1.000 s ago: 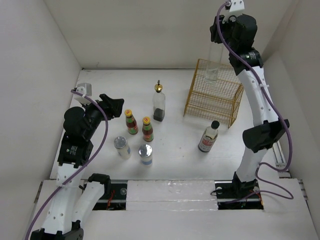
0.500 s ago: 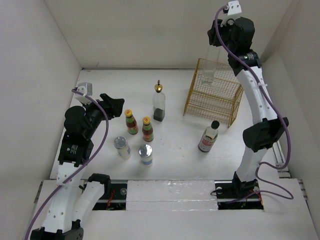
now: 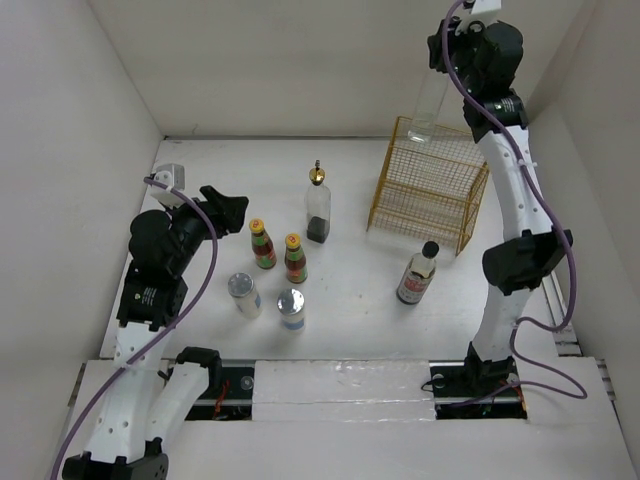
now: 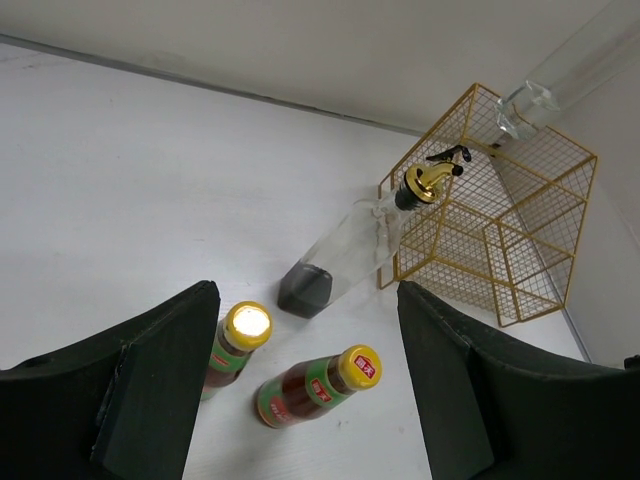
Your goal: Organize the condiment bottles
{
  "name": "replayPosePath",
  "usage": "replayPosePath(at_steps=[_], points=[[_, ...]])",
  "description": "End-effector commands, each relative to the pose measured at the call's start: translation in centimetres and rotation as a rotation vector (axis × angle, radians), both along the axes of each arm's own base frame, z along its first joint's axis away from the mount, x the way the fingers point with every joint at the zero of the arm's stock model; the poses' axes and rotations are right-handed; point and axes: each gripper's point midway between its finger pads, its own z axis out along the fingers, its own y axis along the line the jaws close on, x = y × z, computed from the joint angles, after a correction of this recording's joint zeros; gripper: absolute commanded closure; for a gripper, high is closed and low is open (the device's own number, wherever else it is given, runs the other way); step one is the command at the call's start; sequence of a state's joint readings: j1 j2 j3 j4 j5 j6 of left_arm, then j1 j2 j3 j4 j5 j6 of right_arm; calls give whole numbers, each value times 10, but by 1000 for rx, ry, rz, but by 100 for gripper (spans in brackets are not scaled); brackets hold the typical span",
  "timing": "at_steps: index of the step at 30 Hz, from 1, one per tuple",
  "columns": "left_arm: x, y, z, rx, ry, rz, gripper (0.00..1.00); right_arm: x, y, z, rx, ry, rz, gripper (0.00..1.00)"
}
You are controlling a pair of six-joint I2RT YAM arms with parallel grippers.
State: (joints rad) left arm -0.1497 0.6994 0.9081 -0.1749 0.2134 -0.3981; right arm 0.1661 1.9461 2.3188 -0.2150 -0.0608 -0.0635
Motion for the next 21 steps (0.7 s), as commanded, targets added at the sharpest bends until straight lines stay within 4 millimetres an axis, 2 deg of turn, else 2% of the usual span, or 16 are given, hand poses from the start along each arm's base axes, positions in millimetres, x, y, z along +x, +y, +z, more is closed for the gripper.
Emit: replayPosePath(at_steps=[1,3,4,7,8,9,11,14,15,16,19,21], points=[[4,2,9,1,-48,-3,32,-6,-1,53,34,-185,20,100],[5,2,5,2,-39,-3,32,-2,1,46,31,-179,29,100],[5,2,5,2,-39,-3,32,1,2,31,27,-151,29,100],[5,2,5,2,-39,-3,32,2,4,18,23,-142,40,100],[5,2,5,2,-39,-3,32,6,5,-2,26,-96,42,100],[5,2,5,2,-39,-3,32,3,6,-3,24,-99,51,100],[5,2,5,2,-39,-3,32,6,10,-30,23,-51,72,100],[8,5,3,4,-30,8,32,4,15,-50,20,-27,81,100],[8,5,3,4,-30,8,32,7,16,-72,25,21,82,100],[8,5,3,4,-30,8,32,5,16,-74,25,22,82,100],[8,5,3,4,-30,8,32,6,16,-103,27,77,82,100],[8,5,3,4,-30,8,32,3,20,-108,27,82,82,100]])
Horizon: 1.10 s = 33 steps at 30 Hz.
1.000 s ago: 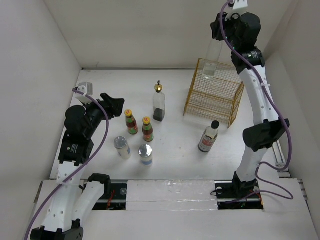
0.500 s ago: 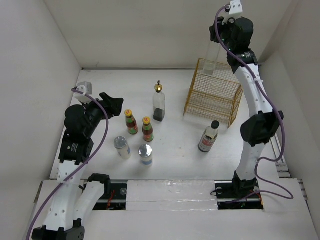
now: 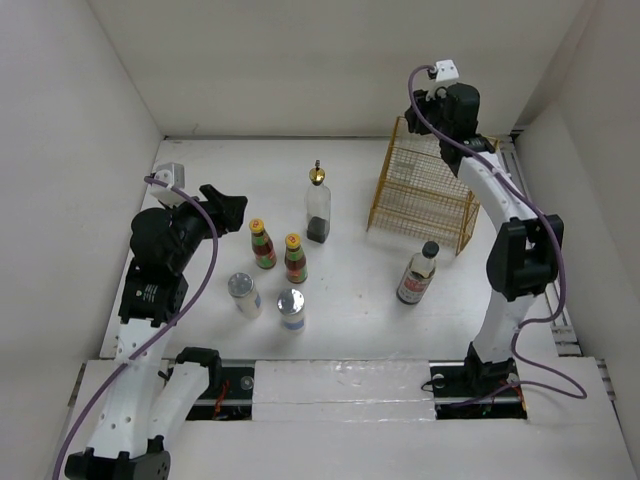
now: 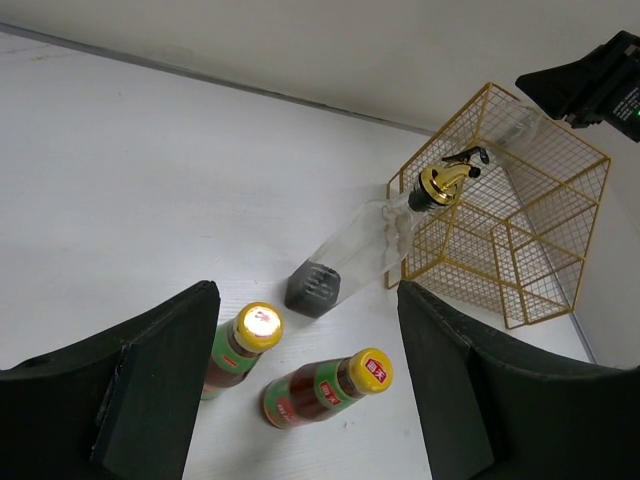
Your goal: Organize the condiment bottles
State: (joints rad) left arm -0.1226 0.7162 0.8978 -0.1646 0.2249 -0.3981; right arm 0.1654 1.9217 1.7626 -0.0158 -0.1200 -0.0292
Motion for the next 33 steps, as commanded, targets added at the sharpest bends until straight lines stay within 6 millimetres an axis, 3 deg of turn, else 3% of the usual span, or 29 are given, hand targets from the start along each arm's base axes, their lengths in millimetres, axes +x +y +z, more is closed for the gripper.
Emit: replayPosePath(at_steps=[1,3,4,5,7,8,10,11,14,16,17,18,19,20,21,22,23,24,26,28,31,33], points=[[2,0,9,3,-47,-8,32,-21,5,94,58,-246,18,99],[2,0,9,3,-47,-8,32,-24,5,97,69,-246,17,81],[2,0,9,3,-47,-8,31,-29,4,101,70,-252,17,56],[2,0,9,3,-47,-8,31,-32,3,107,72,-263,17,45],[2,0,9,3,-47,-8,28,-41,1,112,78,-249,8,31],[2,0,9,3,-47,-8,26,-51,1,128,83,-271,3,20],[2,0,9,3,-47,-8,20,-62,-3,139,82,-267,-12,11],[1,-2,9,2,-47,-18,18,-75,-1,158,89,-295,-3,7],[1,-2,9,2,-47,-18,17,-96,8,165,91,-283,23,6],[-1,-2,12,1,-56,-18,17,-119,16,158,90,-266,49,23],[-1,-2,12,1,-56,-18,17,-131,33,152,93,-254,96,42],[-2,-2,10,2,-47,-18,17,-143,39,134,87,-220,115,86],[-2,-2,14,1,-56,-18,18,-151,50,122,85,-196,150,100],[-4,-2,16,0,-65,-18,18,-163,74,113,78,-187,221,100],[-4,-2,16,0,-65,-18,18,-171,86,85,68,-136,262,100],[-7,-1,19,-1,-76,-18,20,-180,97,75,53,-131,302,100],[-6,0,19,-9,-73,-7,24,-187,110,63,42,-118,350,94],[-6,0,19,-9,-73,-7,27,-200,132,52,33,-111,419,82],[-5,2,19,-8,-73,4,29,-221,158,22,-23,-84,519,35],[-5,2,19,-8,-73,4,29,-230,172,22,-28,-102,557,29],[-7,-2,19,-10,-73,-17,29,-238,197,3,-55,-91,625,16],[-7,-3,19,-11,-73,-27,29,-231,211,-7,-74,-78,643,13]])
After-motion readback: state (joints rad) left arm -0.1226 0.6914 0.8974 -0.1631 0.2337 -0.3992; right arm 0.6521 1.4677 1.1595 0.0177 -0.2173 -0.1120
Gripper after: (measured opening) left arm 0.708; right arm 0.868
